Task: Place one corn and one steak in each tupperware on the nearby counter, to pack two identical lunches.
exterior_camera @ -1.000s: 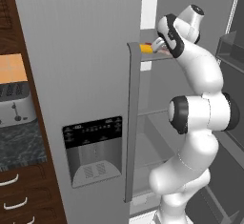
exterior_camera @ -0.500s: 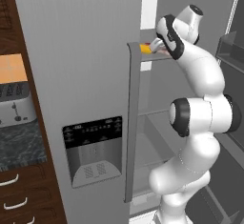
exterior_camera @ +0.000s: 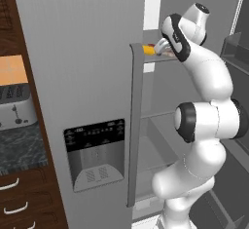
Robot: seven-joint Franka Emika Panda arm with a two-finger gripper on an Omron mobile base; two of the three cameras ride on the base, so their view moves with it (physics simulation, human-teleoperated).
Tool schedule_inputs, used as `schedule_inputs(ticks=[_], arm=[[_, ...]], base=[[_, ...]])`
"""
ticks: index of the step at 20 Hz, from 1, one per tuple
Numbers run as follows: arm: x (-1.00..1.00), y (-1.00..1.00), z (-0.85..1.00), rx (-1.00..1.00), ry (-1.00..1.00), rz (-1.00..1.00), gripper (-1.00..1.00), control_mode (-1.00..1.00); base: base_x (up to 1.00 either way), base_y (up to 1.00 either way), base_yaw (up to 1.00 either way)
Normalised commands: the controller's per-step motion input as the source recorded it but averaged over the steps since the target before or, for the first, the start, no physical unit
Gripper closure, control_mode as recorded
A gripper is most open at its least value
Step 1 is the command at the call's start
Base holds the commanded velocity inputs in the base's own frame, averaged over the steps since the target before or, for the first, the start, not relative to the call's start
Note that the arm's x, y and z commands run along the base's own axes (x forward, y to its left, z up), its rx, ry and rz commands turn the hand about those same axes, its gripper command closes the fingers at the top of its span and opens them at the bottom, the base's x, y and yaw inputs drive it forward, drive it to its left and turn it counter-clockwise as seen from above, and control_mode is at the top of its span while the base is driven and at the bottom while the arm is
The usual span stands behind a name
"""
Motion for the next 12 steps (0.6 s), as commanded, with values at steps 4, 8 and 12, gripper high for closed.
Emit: schedule_inputs(ticks=[4, 8, 12], arm=[[-0.27, 0.00, -0.05, 0.00, 0.00, 0.00, 1.00, -1.00], [-0.50, -0.04, -0.06, 0.01, -0.02, 0.00, 1.00, -1.00], [-1.00, -0.08, 0.01, 0.03, -0.10, -0.04, 1.00, -1.00]], base=[[0.00, 0.00, 0.00], [0.00, 0.00, 0.00], [0.00, 0.00, 0.00]])
